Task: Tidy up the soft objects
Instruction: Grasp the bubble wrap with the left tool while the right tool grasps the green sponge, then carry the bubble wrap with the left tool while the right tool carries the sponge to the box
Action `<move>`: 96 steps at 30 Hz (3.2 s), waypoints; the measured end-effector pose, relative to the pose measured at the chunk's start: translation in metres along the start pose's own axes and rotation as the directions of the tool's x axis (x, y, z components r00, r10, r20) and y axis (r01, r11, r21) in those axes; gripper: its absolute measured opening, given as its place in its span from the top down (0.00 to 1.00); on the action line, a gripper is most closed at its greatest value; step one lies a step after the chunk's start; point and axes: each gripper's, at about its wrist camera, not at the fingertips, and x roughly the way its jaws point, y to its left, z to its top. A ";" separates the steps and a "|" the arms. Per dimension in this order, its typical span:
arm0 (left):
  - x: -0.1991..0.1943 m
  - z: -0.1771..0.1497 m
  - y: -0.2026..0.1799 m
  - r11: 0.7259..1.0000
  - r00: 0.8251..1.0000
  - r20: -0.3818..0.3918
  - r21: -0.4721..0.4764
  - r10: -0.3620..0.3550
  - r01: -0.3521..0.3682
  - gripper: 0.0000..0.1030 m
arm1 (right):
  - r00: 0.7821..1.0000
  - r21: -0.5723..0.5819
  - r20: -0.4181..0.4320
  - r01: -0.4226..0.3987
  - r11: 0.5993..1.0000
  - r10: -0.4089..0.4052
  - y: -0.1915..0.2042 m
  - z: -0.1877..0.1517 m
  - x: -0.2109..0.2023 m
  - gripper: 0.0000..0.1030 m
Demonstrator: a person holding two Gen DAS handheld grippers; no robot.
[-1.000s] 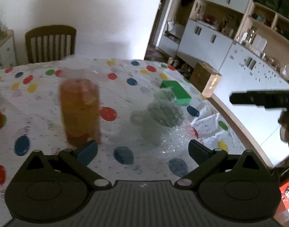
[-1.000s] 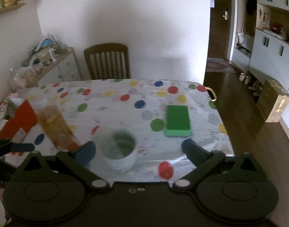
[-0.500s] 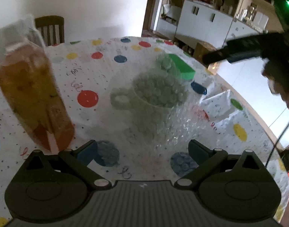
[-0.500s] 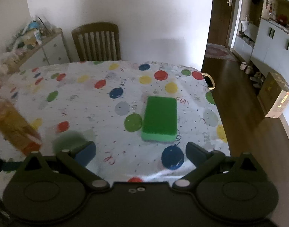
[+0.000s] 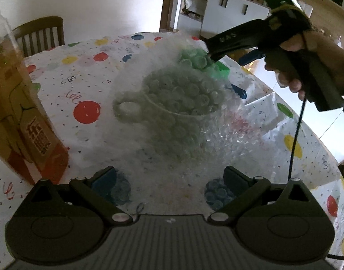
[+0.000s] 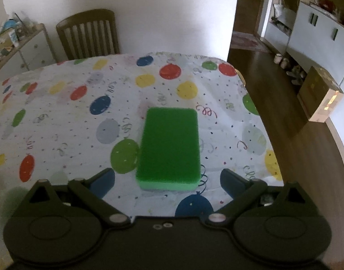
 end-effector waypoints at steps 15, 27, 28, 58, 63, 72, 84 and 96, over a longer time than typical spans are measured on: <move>0.005 -0.003 -0.008 0.998 0.999 -0.014 0.043 0.045 -0.045 0.67 | 0.997 -0.014 -0.045 0.063 0.998 -0.064 0.009 0.001 0.035 0.24; -0.003 -0.006 -0.016 0.994 0.998 0.009 0.097 0.054 -0.055 0.93 | 0.995 -0.062 -0.025 0.095 0.994 -0.096 0.014 -0.006 0.027 0.34; -0.004 -0.006 -0.016 0.994 0.999 0.010 0.100 0.050 -0.051 0.93 | 0.996 -0.057 -0.023 0.083 0.995 -0.085 0.013 -0.007 0.024 0.34; -0.013 -0.001 -0.034 0.981 0.994 -0.064 0.163 -0.093 0.102 0.17 | 0.998 -0.006 0.013 -0.054 0.999 0.055 -0.025 -0.111 -0.106 0.34; 0.009 -0.002 -0.042 0.975 0.992 -0.101 0.203 -0.070 0.090 0.17 | 0.999 -0.004 0.011 -0.045 0.999 0.045 -0.027 -0.118 -0.111 0.34; 0.017 -0.011 -0.053 0.964 0.996 -0.092 0.266 -0.007 0.032 0.48 | 0.999 0.019 0.005 -0.037 0.999 0.037 -0.033 -0.127 -0.112 0.34; -0.004 -0.012 -0.062 0.956 0.997 -0.067 0.290 -0.023 0.042 0.90 | 0.998 0.019 0.016 -0.055 0.998 0.055 -0.019 -0.135 -0.129 0.34; -0.065 -0.005 -0.038 0.984 0.997 -0.004 0.163 -0.077 0.077 0.90 | 0.992 0.000 0.059 -0.109 0.994 0.109 0.032 -0.143 -0.184 0.34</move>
